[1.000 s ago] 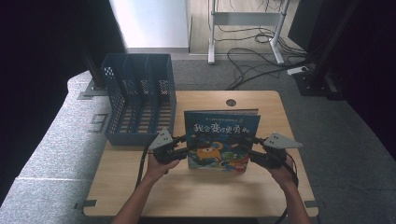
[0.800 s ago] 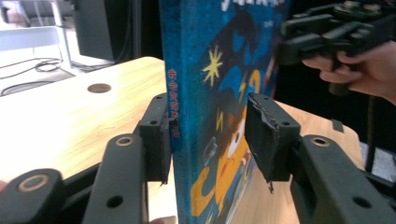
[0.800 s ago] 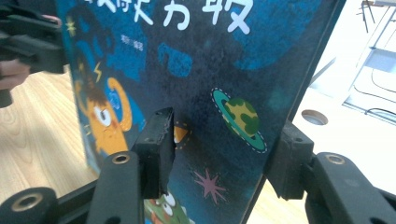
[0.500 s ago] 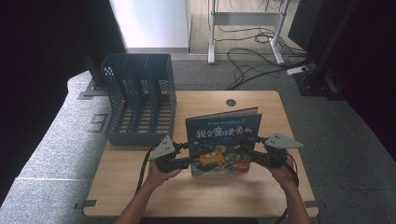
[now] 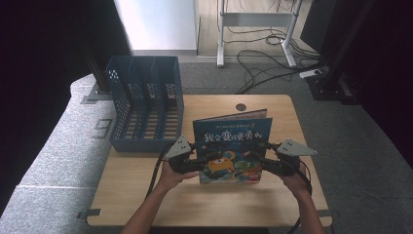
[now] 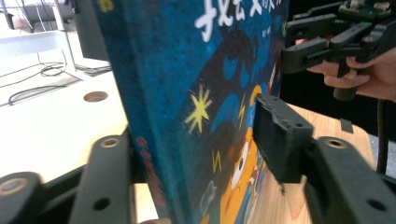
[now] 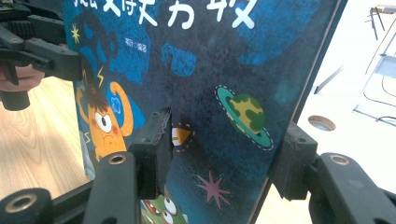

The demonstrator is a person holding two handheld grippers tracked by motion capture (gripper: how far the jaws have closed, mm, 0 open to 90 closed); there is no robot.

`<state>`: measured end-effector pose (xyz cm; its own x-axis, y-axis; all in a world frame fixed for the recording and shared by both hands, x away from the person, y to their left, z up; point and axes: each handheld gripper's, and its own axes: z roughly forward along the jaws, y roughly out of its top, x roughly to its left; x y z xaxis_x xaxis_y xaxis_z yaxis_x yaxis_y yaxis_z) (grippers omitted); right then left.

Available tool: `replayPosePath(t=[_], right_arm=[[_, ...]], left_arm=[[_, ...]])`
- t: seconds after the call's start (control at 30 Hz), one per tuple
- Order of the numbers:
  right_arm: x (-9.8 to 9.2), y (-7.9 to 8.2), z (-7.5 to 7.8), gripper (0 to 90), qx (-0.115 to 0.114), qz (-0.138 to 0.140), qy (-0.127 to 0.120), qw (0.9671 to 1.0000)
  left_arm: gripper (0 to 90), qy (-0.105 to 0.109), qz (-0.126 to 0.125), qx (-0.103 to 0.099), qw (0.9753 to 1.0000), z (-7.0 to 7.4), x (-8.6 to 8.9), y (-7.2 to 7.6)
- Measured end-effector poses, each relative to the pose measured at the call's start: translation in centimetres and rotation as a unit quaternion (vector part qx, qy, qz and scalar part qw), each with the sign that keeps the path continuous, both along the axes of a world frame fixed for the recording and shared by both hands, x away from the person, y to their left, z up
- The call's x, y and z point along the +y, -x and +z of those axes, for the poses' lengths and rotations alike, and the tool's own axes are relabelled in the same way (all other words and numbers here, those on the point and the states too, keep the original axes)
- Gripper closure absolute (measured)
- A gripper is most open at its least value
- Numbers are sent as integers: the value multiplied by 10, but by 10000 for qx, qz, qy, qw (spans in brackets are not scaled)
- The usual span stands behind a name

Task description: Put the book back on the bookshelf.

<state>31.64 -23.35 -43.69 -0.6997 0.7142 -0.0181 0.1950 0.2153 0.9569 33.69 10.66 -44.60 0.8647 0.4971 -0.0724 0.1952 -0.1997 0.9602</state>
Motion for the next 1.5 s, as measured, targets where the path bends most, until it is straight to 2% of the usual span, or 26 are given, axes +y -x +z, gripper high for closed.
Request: replayPosePath(t=[0.17, 0.33, 0.5, 0.63, 0.8, 0.83, 0.9, 0.97, 1.2, 1.37, 1.5], right_arm=[[0, -1, -1, 461, 31, -46, -18, 10000], [0, -1, -2, 462, 28, -46, -22, 10000], [1, -1, -2, 427, 5, -104, 61, 9999], [4, 0, -3, 396, -24, -167, 122, 9998], [5, 1, -5, 393, -38, -154, 57, 9999], [5, 1, -5, 394, -43, -149, 53, 9999], [5, 1, -5, 395, -45, -147, 51, 9999], [5, 1, -5, 395, -42, -114, 46, 9999], [9, 1, -5, 389, -63, 32, 48, 10000], [12, -1, -5, 380, -64, 82, 55, 9999], [18, -5, -5, 358, -36, 168, 5, 9999]], left_arm=[[560, -61, -16, -33, 10000, 1, -3, 2], [618, 9, -150, 44, 9999, 1, 0, 2], [651, -7, -138, -146, 9998, 0, 0, 10], [678, 86, -192, -166, 9996, -1, 1, 15], [655, 83, -75, -289, 9995, 2, 0, 19], [620, 70, -103, -271, 9996, 4, -1, 19], [615, 68, -80, -273, 9996, 7, -2, 19], [619, 153, -166, -203, 9995, 10, -3, 18], [673, 158, -232, -64, 9996, 11, -7, 18], [718, 138, -300, -66, 9994, 12, -3, 20], [730, 141, -314, 25, 9994, 14, 2, 20]])
